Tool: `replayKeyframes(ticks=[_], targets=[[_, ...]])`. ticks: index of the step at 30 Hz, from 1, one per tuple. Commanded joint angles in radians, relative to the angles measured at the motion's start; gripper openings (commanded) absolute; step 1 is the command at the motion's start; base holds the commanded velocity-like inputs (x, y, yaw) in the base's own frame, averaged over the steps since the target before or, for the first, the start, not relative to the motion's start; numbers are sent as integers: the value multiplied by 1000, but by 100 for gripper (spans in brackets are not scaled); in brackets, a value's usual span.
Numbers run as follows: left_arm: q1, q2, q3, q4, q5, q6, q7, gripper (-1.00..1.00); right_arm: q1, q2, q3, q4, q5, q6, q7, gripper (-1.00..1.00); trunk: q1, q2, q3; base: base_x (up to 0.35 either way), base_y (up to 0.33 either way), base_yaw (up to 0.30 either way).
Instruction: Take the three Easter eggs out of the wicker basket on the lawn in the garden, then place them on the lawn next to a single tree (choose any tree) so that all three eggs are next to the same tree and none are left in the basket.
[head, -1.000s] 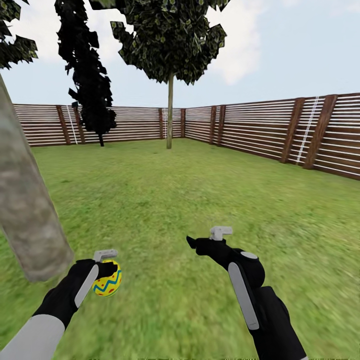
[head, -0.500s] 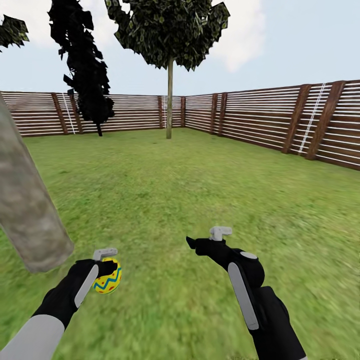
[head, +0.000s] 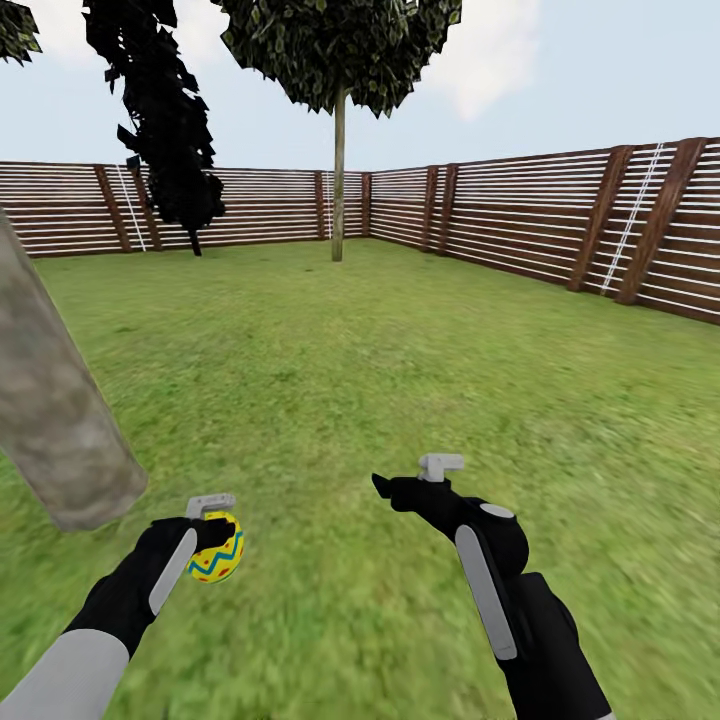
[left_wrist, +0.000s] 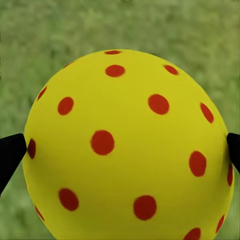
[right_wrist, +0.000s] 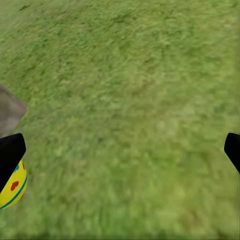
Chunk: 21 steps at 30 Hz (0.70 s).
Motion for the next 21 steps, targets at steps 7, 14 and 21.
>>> replayKeyframes(ticks=[7,14,21], targets=[[0,0,-4,1,9,1,17,-100,-1,0,-1,-2,2,5,3,100,0,0,-1,81,0,0],[0,1,-4,2,9,1,18,-100,-1,0,12,-2,2,5,3,100,0,0,-1,319,0,0],[0,1,-4,-4,10,1,18,-100,-1,0,13,-2,2,5,3,100,0,0,-1,180,0,0]])
